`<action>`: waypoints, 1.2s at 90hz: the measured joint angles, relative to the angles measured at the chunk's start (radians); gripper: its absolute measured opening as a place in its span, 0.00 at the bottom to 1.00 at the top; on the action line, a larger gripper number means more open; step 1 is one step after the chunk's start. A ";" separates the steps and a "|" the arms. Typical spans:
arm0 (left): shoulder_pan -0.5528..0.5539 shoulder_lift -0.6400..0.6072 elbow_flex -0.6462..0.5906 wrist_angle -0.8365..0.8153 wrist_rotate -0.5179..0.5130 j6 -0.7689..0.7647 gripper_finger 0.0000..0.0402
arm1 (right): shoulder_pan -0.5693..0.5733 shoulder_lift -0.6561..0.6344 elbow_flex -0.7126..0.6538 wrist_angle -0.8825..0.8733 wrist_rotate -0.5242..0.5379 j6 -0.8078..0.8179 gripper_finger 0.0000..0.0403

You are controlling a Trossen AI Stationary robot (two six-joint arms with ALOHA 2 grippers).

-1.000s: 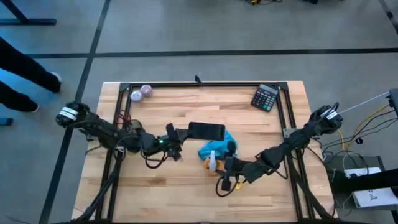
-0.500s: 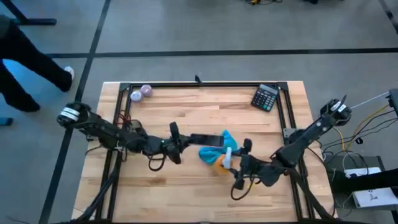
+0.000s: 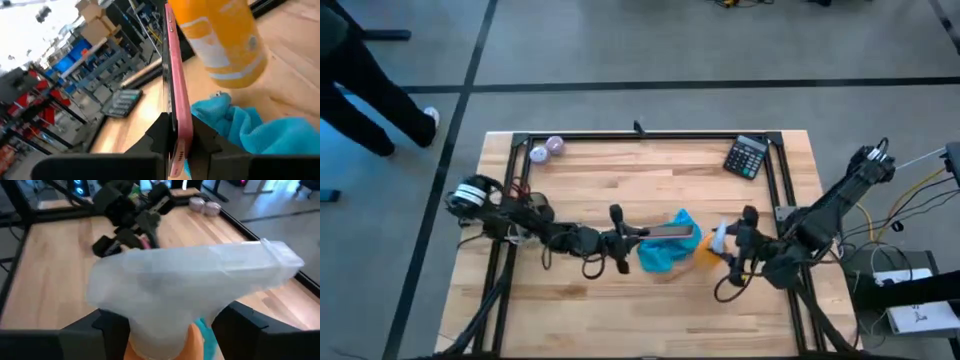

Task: Apply microfiber cloth
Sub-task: Spray the pink cellphone with the orange spray bottle

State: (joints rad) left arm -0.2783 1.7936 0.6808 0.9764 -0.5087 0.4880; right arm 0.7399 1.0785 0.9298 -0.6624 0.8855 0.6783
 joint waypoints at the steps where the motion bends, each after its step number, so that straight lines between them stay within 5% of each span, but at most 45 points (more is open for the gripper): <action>1: 0.000 0.009 0.008 -0.001 0.000 -0.009 0.05 | 0.000 -0.005 0.000 -0.012 -0.001 0.006 0.54; 37: 0.002 0.153 0.202 -0.327 -0.111 -0.208 0.05 | 0.000 -0.056 0.000 -0.303 -0.025 0.202 0.61; 73: -0.001 0.222 0.206 -0.359 -0.141 0.013 0.05 | -0.001 -0.141 0.017 -0.476 -0.020 0.325 0.80; 82: -0.011 0.223 0.201 -0.393 -0.242 0.066 0.05 | -0.001 -0.149 0.026 -0.477 -0.021 0.324 0.83; 99: -0.036 0.219 0.192 -0.422 -0.588 0.305 0.05 | -0.001 -0.147 0.069 -0.475 -0.021 0.283 0.84; 108: -0.051 0.219 0.191 -0.422 -0.613 0.323 0.05 | -0.001 -0.147 0.097 -0.476 -0.021 0.247 0.84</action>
State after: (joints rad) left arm -0.3293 2.0123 0.8714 0.5547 -1.1216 0.8110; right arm 0.7391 0.9314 1.0266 -1.1387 0.8642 0.9255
